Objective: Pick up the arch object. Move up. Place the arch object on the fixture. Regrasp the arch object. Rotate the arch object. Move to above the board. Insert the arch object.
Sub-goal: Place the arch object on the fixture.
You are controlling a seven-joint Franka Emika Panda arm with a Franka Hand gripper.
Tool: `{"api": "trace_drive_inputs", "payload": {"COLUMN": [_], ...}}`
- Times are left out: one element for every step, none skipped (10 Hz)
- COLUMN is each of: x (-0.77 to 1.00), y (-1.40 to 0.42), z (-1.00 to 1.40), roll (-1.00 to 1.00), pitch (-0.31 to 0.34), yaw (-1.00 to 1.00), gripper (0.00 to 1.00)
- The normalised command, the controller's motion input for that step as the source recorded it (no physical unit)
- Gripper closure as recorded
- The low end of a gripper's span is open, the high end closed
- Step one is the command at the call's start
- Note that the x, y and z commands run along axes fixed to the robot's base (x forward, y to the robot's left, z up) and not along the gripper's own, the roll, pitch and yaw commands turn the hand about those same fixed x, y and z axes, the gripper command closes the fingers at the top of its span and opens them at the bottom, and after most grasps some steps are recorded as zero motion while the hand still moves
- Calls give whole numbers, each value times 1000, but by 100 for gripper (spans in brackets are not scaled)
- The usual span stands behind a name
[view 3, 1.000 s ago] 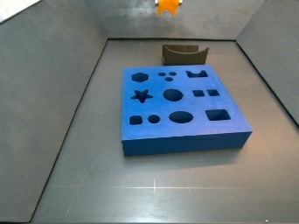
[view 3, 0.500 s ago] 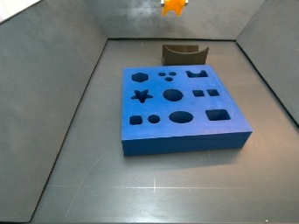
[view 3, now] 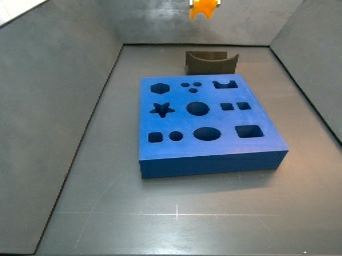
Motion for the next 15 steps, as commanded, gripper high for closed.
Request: {"api": "trace_drive_inputs", "payload": {"x": [312,343,371,391,428,459,510,534,606,590,539,489,450,410,0], "y": [136,136,129,129,128,128,117,114,117,106,80,60,56,51,0], "z": [-1000,-1000,-1000,-1000,-1000,-1000,-1000,-1000,-1000,-919,-734,-565,-443,-326,0], "roll": [-1000,-973,-832,-727,-522,-367,-223,-187,-172,-173,-174,-166,-153,-142,0], "pitch": [267,272,241,211,151,109,48,23,-26,-40,-55,-57,-50,-44,0], "yaw": [-22,-116,-163,-188,-221,-233,-227,-218,-179,-163,-123,-89,-66,-49,0], "gripper": [100,100,100,100,100,100,100,100,100,100,100,100,100,100,0]}}
